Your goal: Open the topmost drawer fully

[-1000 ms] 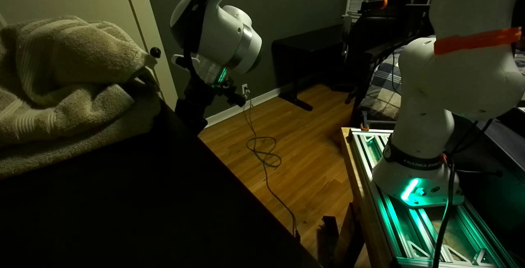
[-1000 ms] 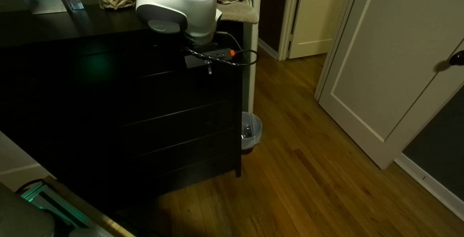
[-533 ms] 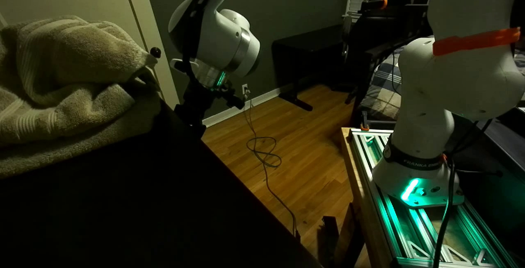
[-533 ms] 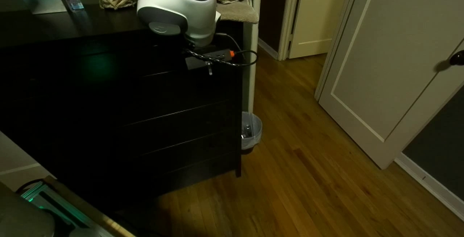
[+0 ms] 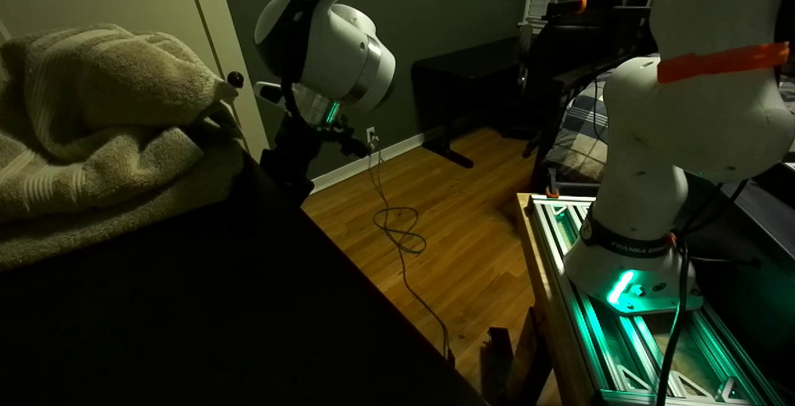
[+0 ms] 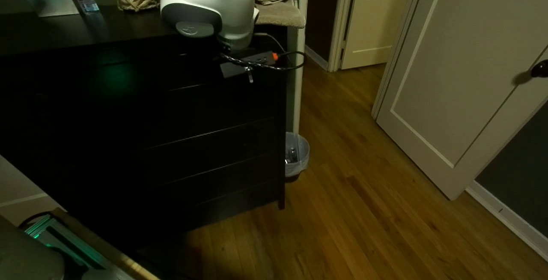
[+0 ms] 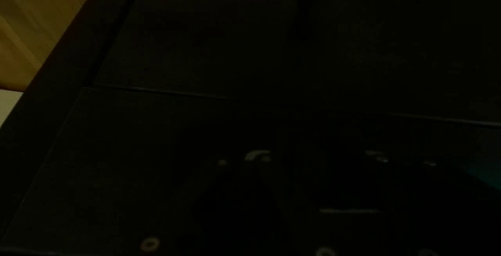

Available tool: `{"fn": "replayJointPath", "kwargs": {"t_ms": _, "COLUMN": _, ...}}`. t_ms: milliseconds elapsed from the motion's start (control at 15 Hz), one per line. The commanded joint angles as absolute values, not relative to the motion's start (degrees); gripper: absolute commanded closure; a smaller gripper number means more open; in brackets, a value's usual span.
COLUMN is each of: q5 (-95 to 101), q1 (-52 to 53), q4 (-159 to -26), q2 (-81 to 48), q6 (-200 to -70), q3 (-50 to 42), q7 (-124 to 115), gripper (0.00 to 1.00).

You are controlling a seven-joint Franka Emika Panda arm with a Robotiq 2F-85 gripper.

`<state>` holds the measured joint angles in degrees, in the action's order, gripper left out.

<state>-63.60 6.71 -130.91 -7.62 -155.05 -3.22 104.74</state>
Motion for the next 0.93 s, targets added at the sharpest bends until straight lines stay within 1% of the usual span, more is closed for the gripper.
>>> {"fn": "replayJointPath", "kwargs": {"t_ms": 0, "q5": -60.5, "q1": 7.2, "q4": -132.1, "q2": -2.8, "q6": -155.3, "q3": -3.4, "q7": 102.5, "gripper": 0.40}}
{"fn": "replayJointPath", "kwargs": {"t_ms": 67, "q5": -60.0, "q1": 7.1, "q4": -131.9, "q2": -2.1, "q6": -154.9, "q3": -3.4, "q7": 102.1, "gripper": 0.31}}
{"fn": "replayJointPath", "kwargs": {"t_ms": 133, "q5": -59.1, "q1": 7.1, "q4": -131.9, "q2": -1.6, "q6": -155.1, "q3": -3.3, "q7": 101.6, "gripper": 0.24}}
{"fn": "replayJointPath", "kwargs": {"t_ms": 200, "q5": -58.4, "q1": 7.1, "q4": -131.9, "q2": -1.4, "q6": -155.2, "q3": -3.3, "q7": 101.1, "gripper": 0.21}}
{"fn": "replayJointPath", "kwargs": {"t_ms": 267, "q5": -57.8, "q1": 7.0, "q4": -131.8, "q2": -1.3, "q6": -155.1, "q3": -3.3, "q7": 100.5, "gripper": 0.28}}
{"fn": "replayJointPath", "kwargs": {"t_ms": 333, "q5": -57.1, "q1": 6.9, "q4": -131.8, "q2": -1.4, "q6": -155.0, "q3": -3.4, "q7": 99.9, "gripper": 0.24}}
{"fn": "replayJointPath", "kwargs": {"t_ms": 400, "q5": -56.5, "q1": 6.8, "q4": -131.8, "q2": -1.4, "q6": -154.9, "q3": -3.4, "q7": 99.3, "gripper": 0.26}}
{"fn": "replayJointPath", "kwargs": {"t_ms": 600, "q5": -54.5, "q1": 6.7, "q4": -131.9, "q2": -2.1, "q6": -154.8, "q3": -3.6, "q7": 97.4, "gripper": 0.26}}
{"fn": "replayJointPath", "kwargs": {"t_ms": 800, "q5": -52.3, "q1": 6.6, "q4": -131.9, "q2": -2.7, "q6": -154.6, "q3": -3.7, "q7": 95.2, "gripper": 0.32}}
{"fn": "replayJointPath", "kwargs": {"t_ms": 867, "q5": -51.4, "q1": 6.5, "q4": -131.9, "q2": -3.0, "q6": -154.6, "q3": -3.8, "q7": 94.5, "gripper": 0.32}}
